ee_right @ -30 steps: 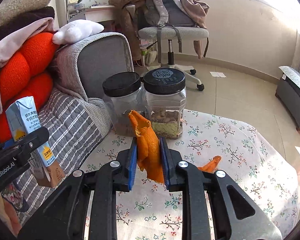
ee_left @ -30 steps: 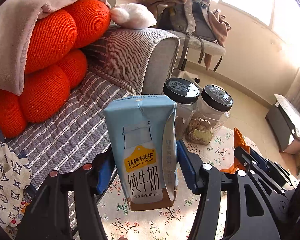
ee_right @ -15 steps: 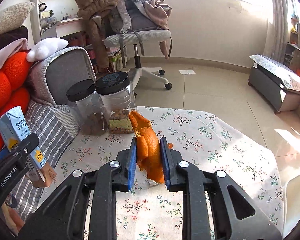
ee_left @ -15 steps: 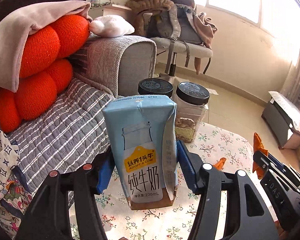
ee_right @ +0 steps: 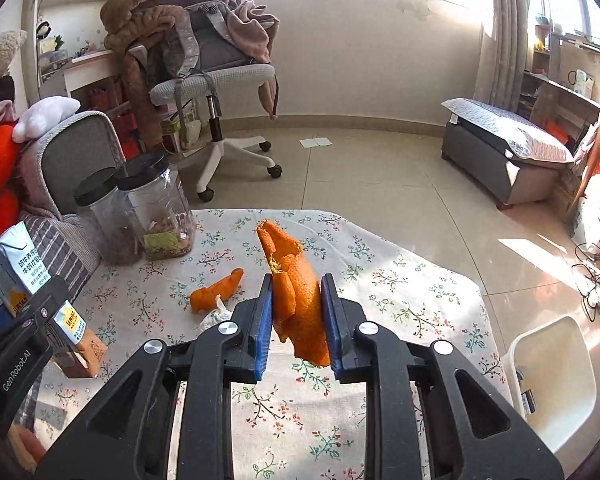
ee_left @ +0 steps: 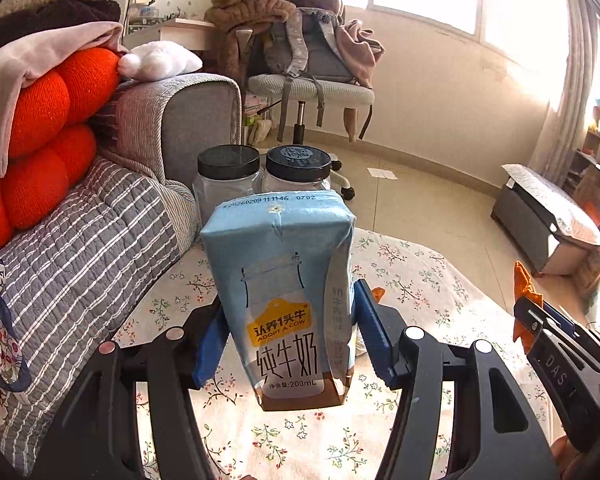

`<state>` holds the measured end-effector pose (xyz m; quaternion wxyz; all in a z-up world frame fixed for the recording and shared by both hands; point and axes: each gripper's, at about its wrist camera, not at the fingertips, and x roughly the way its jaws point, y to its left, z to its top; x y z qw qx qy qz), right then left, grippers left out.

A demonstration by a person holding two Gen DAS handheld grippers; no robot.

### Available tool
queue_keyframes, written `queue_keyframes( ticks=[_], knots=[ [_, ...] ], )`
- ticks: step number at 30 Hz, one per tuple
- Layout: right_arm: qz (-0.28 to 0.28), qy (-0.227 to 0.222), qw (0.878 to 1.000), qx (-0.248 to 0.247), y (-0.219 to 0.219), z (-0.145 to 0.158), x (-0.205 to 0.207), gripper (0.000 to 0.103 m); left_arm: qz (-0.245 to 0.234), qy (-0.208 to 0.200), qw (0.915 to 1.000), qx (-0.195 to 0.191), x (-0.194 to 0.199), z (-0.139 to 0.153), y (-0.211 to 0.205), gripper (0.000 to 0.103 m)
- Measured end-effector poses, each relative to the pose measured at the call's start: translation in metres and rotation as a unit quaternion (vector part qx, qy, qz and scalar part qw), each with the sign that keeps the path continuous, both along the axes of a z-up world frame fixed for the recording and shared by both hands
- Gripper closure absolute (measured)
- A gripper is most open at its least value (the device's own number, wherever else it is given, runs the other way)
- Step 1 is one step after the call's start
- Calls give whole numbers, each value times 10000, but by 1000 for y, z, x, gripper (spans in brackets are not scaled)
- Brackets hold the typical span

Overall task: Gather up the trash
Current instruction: 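Carry the carton and peel to the bin and open the right gripper, then open the left gripper to drop the carton into the bin, return both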

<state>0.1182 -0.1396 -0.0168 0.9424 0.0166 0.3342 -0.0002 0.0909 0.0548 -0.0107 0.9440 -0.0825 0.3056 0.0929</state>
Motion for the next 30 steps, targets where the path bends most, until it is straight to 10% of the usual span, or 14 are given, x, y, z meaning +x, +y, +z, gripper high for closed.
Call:
queue_keyframes(
  ticks=[15, 25, 30],
  knots=[
    [-1170, 134, 9927, -242, -128, -3, -28, 80, -909, 225, 9956, -81, -2, -14, -106, 44],
    [-2527, 731, 9644, -283, -249, -33, -48, 73, -1716, 299, 9846, 133, -4, -16, -193, 44],
    [-3116, 779, 9470, -108, -291, -37, -59, 29, -2203, 379, 9745, 183, -5, -19, -243, 44]
  ],
)
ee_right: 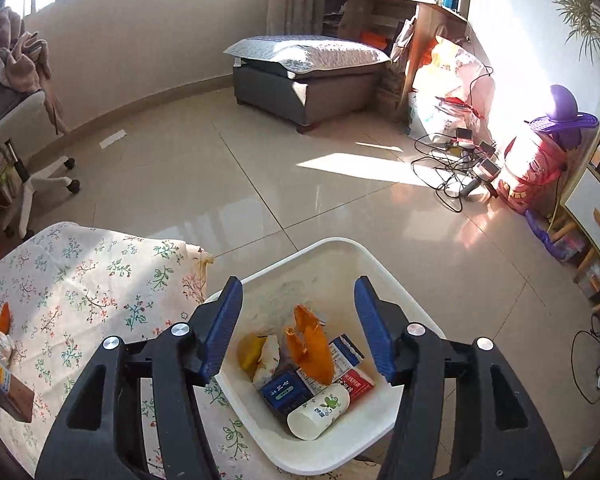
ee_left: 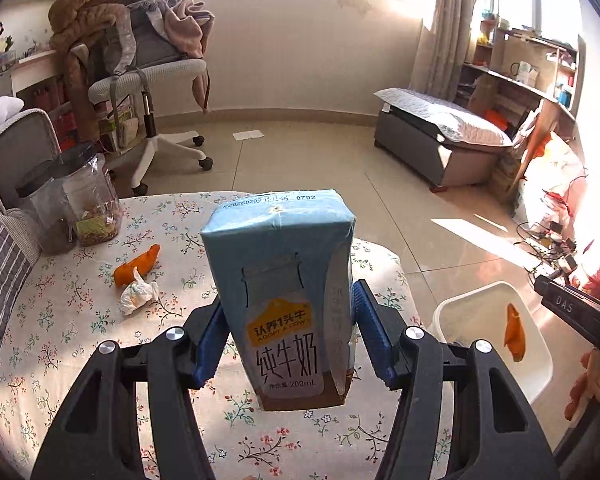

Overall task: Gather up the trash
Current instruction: 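Open the left gripper to drop the carton into the bin, return both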

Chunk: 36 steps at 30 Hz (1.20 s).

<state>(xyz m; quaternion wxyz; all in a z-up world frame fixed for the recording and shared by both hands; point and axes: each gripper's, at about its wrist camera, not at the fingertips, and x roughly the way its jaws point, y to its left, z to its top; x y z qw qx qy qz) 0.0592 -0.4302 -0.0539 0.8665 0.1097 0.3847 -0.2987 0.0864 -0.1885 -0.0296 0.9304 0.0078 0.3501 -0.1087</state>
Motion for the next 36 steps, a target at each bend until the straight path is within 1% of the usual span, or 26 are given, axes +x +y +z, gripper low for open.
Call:
queue_keyframes(
  ticks=[1, 2, 3, 5, 10, 14, 17, 21, 23, 24, 25, 27, 29, 32, 36],
  knots=[
    [-153, -58, 9999, -22, -6, 2, -4, 22, -93, 23, 10000, -12, 0, 0, -10, 44],
    [-304, -116, 9995, -52, -13, 3, -8, 13, -187, 48, 9998, -27, 0, 0, -20, 44],
    [-446, -169, 9988, -82, -19, 6, -11, 10, -279, 81, 9996, -53, 0, 0, -30, 44],
    [-729, -241, 9969, -142, -32, 10, -19, 7, -461, 175, 9987, -135, 2, 0, -49, 44],
    [-1363, -491, 9895, 19, -60, 19, -37, 7, -918, 438, 9942, -348, 4, 0, -99, 44],
    [-1665, -755, 9829, 211, -79, 24, -52, 7, -1262, 634, 9888, -485, 5, -2, -132, 44],
    [-1859, -931, 9776, 338, -91, 28, -63, 7, -1468, 922, 9826, -670, 10, -8, -154, 44],
    [-2079, -1114, 9705, 491, -102, 30, -71, 7, -1771, 1416, 9692, -962, 16, -19, -179, 44],
    [-2122, -1180, 9686, 541, -104, 31, -73, 7, -1889, 1591, 9634, -1040, 17, -23, -187, 34],
    [-2121, -1202, 9682, 556, -105, 31, -73, 7, -1924, 1636, 9616, -1071, 17, -24, -188, 27],
    [-2113, -1214, 9682, 562, -104, 32, -73, 7, -1958, 1650, 9606, -1080, 17, -25, -188, 26],
    [-2071, -1227, 9689, 575, -100, 32, -71, 7, -1958, 1583, 9630, -959, 16, -25, -186, 25],
    [-1987, -1217, 9707, 594, -95, 31, -67, 7, -1821, 1453, 9692, -797, 17, -24, -178, 24],
    [-1770, -1147, 9758, 575, -82, 31, -56, 7, -1486, 1294, 9788, -560, 24, -22, -158, 20],
    [-1337, -973, 9849, 511, -54, 28, -34, 7, -1061, 935, 9895, -310, 34, -12, -129, 16]
  ],
)
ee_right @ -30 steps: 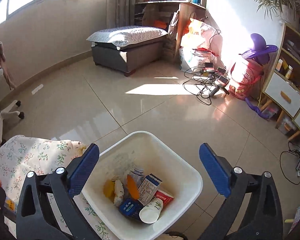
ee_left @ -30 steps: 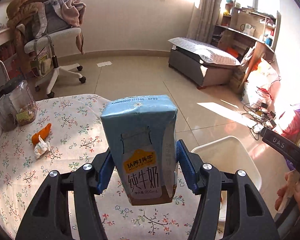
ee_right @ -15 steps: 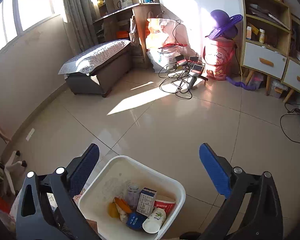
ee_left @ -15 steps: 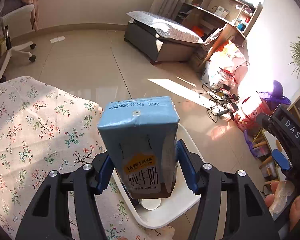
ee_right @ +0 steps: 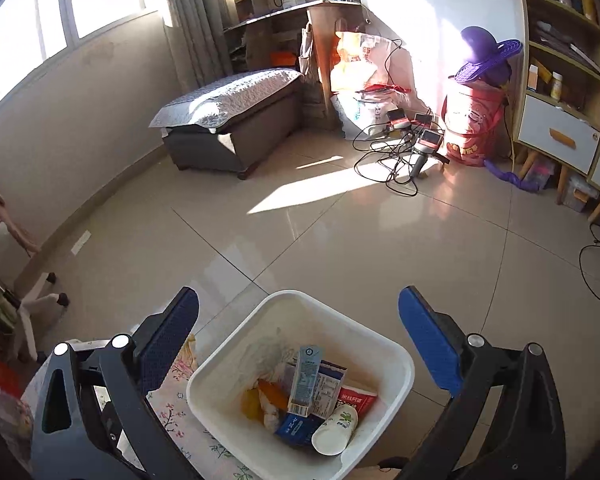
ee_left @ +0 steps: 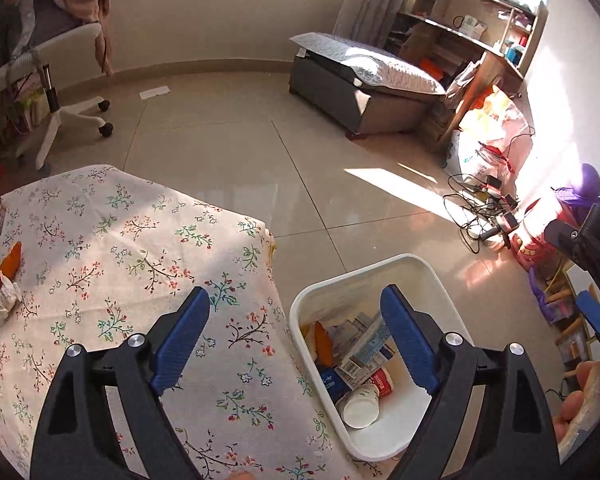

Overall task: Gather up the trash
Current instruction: 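Open the left gripper to drop the carton into the bin, return both, then grasp the remaining orange peel with the left gripper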

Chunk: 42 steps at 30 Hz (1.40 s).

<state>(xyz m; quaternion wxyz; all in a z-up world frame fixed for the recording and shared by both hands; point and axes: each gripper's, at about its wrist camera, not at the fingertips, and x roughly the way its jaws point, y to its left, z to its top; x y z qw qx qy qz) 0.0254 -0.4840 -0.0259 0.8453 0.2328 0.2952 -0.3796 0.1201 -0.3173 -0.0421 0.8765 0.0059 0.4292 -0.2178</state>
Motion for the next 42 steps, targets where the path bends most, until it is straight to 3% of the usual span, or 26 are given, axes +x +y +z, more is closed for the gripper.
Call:
queue_keyframes(
  ticks=[8, 17, 24, 29, 35, 38, 42],
  knots=[
    [846, 309, 9957, -198, 63, -7, 42, 7, 787, -305, 9959, 327, 20, 5, 70, 15],
    [1749, 625, 9812, -522, 139, -16, 83, 7, 1526, -165, 9867, 529, 39, -11, 150, 15],
    [2258, 786, 9698, -477, 184, -27, 106, 7, 1967, -64, 9769, 831, 61, -26, 209, 15],
    [2659, 1003, 9572, -549, 217, -38, 120, 7, 2015, -36, 9692, 1416, 99, -38, 242, 15],
    [3183, 1251, 9379, -574, 242, -54, 134, 7, 1820, 443, 9664, 1760, 153, -67, 277, 16],
    [3437, 1344, 9274, -616, 256, -62, 137, 7, 1735, 736, 9666, 1738, 170, -81, 292, 23],
    [3726, 1384, 9160, -541, 268, -69, 141, 7, 1660, 1104, 9694, 1432, 184, -95, 307, 28]
  ],
)
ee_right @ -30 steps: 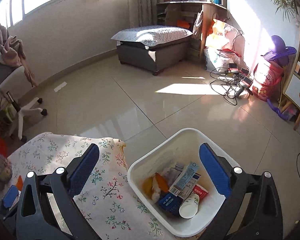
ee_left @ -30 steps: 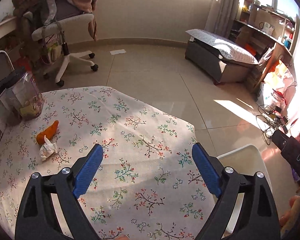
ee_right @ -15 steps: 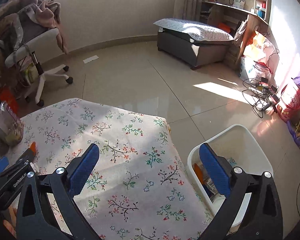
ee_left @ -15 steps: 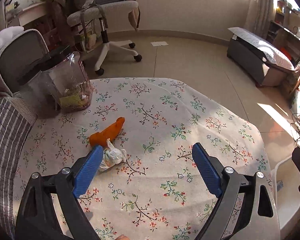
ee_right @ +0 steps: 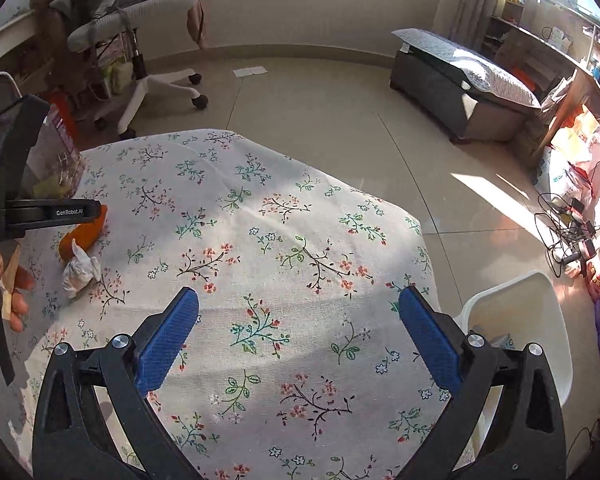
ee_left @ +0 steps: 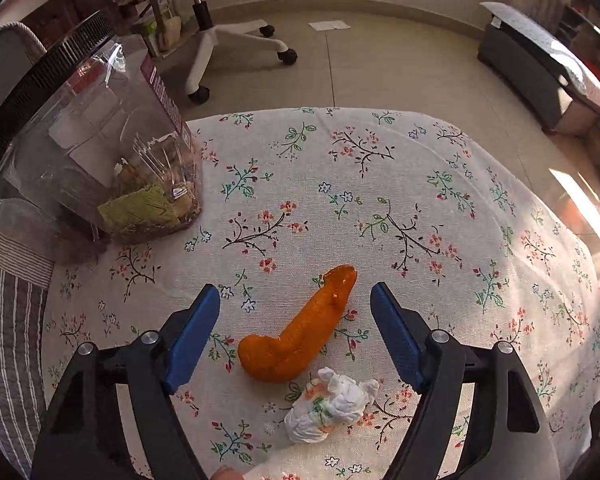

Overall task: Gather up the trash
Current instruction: 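Grasp the remaining orange peel with the left gripper, then grasp the crumpled white tissue with the right gripper while the left gripper holds the peel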

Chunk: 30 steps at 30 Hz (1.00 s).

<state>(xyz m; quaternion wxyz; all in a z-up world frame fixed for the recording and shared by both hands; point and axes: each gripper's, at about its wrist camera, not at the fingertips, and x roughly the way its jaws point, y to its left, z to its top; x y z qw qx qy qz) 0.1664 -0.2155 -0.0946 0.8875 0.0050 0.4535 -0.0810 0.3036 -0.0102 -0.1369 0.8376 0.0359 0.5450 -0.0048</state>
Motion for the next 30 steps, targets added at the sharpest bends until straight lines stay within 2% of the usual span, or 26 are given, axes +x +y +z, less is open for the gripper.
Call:
queue_keyframes(
  ticks=[2, 5, 8, 10, 15, 18, 20, 25, 30],
  knots=[
    [106, 69, 9998, 147, 4, -4, 1, 7, 20, 144, 9998, -110, 4, -7, 6, 32],
    [223, 215, 9985, 452, 7, -10, 4, 7, 53, 352, 9988, -347, 5, -18, 15, 43],
    [340, 336, 9966, 671, 10, -16, 5, 7, 36, 476, 9968, -633, -1, -23, 22, 62],
    [433, 385, 9956, 733, 13, -18, 5, 7, 33, 512, 9964, -672, -9, -24, 26, 84],
    [768, 402, 9929, 818, 31, -18, 3, 7, 321, 354, 9952, -860, -43, -3, 60, 88],
    [963, 506, 9893, 975, 52, -25, 6, 7, 498, 67, 9956, -797, -70, 25, 88, 88],
    [974, 560, 9885, 1016, 71, -31, 10, 7, 699, -161, 9955, -619, -89, 44, 108, 88],
    [610, 806, 9824, 1569, 118, -45, 30, 11, 892, -783, 9929, -86, -138, 92, 144, 88],
    [204, 972, 9809, 1671, 160, -47, 49, 12, 1272, -1384, 9822, 64, -174, 116, 181, 88]
  ],
)
